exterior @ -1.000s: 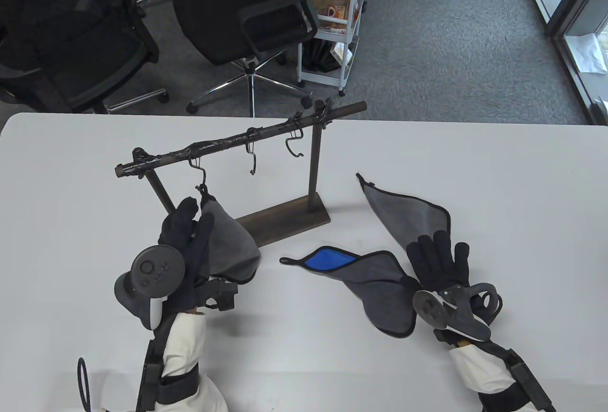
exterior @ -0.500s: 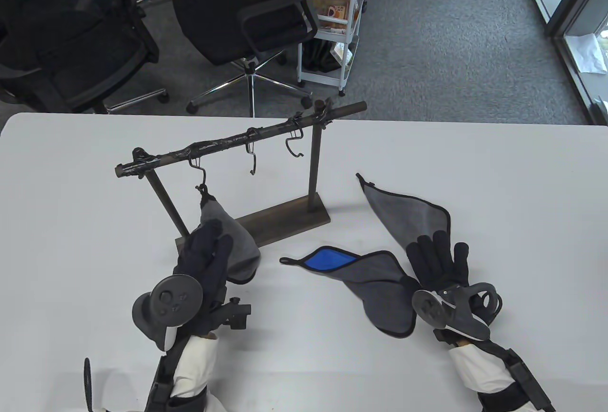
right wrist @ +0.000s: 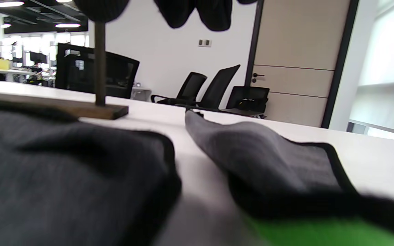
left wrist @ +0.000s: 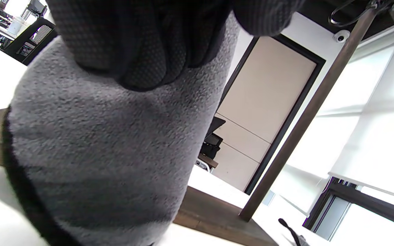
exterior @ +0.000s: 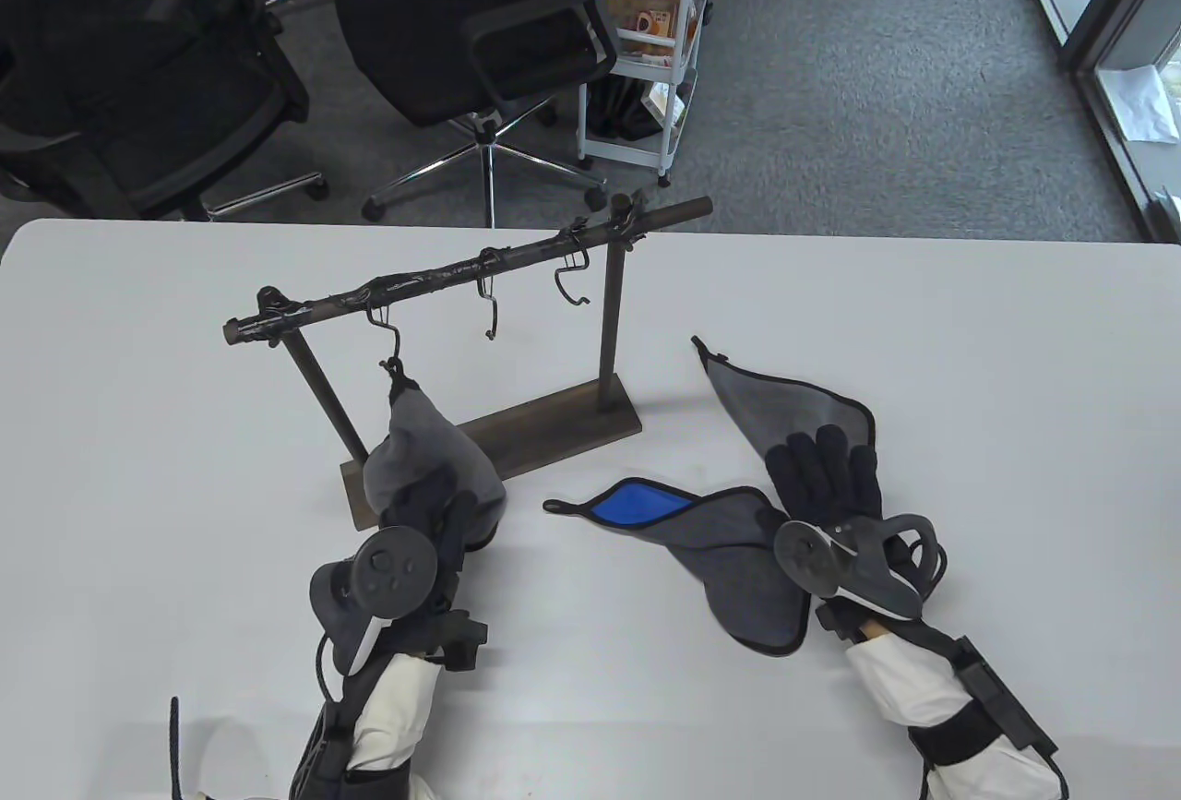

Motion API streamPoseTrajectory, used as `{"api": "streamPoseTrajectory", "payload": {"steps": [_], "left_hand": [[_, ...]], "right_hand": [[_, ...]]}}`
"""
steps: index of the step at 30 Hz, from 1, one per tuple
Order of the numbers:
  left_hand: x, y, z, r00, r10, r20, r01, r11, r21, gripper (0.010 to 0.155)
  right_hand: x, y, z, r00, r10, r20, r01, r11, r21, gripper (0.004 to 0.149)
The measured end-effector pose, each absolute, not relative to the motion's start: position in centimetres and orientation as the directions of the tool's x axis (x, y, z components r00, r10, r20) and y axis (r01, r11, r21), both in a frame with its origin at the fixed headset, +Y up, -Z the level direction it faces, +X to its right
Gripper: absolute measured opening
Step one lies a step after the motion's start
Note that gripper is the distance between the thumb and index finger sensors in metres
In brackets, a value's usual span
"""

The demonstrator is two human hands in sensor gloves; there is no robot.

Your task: Hook hand towel onto s-hook

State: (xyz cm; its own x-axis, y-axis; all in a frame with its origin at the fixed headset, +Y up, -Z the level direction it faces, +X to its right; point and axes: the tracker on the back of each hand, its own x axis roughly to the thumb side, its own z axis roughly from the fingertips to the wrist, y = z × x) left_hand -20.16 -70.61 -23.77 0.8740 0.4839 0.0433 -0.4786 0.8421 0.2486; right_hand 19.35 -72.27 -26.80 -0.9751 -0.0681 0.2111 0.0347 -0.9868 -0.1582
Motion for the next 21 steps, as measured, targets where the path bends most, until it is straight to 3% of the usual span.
{"api": "streamPoseTrajectory", "payload": {"steps": [8,13,21], "left_hand": [[-19.7,-70.9,-23.8,0.905,0.421,0.058,-0.421,0.871,0.251,0.052],[-19.2,-70.7,-23.7,0.947,0.313,0.078,-0.322,0.904,0.280,0.052],[-19.1,-70.7,-23.7,0.949,0.305,0.079,-0.314,0.907,0.280,0.052]], "right_hand": [[17.6,-69.8,-33.3,-0.989,0.150,0.007,-0.150,-0.981,-0.127,0.063],[16.1,-70.6,-37.2,-0.989,0.120,-0.083,-0.116,-0.992,-0.054,0.063],[16.3,-75.5,-40.3,-0.979,-0.036,-0.201,0.012,-0.993,0.118,0.060]]}}
